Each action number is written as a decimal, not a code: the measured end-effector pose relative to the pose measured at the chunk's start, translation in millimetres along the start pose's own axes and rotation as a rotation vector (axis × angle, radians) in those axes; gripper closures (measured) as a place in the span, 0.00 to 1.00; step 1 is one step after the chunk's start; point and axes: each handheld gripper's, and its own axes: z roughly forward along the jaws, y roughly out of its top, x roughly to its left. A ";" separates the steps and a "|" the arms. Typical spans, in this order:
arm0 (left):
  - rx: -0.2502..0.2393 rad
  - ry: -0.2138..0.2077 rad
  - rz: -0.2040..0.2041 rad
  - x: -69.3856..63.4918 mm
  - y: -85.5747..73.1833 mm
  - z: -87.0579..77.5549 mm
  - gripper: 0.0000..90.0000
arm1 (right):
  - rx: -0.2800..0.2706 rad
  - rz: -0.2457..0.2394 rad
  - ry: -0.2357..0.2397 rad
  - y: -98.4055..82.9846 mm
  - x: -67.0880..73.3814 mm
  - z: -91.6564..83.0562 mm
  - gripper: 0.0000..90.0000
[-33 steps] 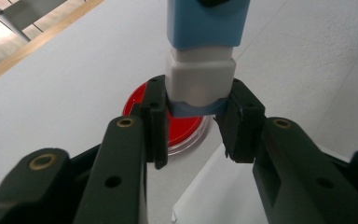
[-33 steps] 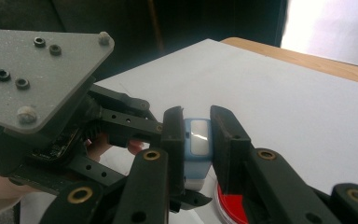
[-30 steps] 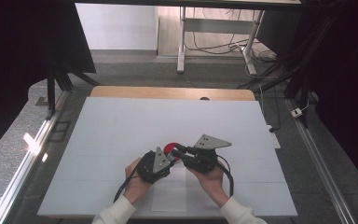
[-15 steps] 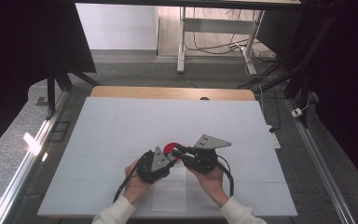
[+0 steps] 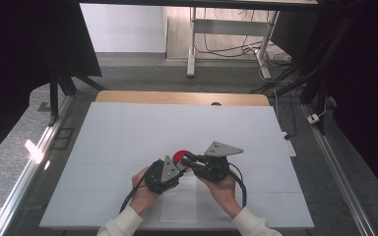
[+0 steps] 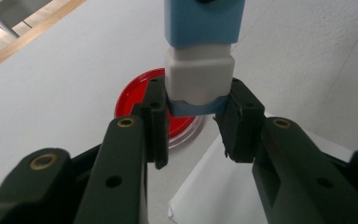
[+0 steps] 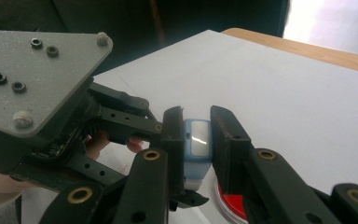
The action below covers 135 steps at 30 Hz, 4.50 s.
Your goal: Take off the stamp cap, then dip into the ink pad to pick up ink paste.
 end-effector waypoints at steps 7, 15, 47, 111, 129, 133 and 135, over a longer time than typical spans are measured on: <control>-0.018 -0.036 -0.047 4.3 -1.7 -0.5 0.72 | -0.008 0.008 -0.005 -0.2 0.0 -0.1 0.84; -0.014 -0.021 -0.047 3.9 -2.3 -0.2 0.72 | -0.009 0.005 -0.005 -0.6 0.4 -0.4 0.84; -0.030 -0.026 -0.082 15.3 -14.7 -16.6 0.72 | -0.063 -0.004 -0.022 7.5 -10.7 -18.4 0.84; -0.020 0.073 -0.315 57.1 -113.3 -119.7 0.72 | 0.000 -0.142 -0.053 12.5 -17.7 -26.9 0.84; -0.008 0.071 -0.310 55.2 -114.2 -117.5 0.72 | 0.051 -0.149 -0.066 17.3 -23.0 -15.2 0.84; -0.008 0.072 -0.313 55.3 -114.2 -116.9 0.72 | 0.078 -0.152 -0.075 17.6 -28.7 -8.5 0.84; -0.007 0.071 -0.308 55.0 -113.7 -116.2 0.72 | 0.089 -0.151 -0.073 18.3 -30.5 -5.6 0.84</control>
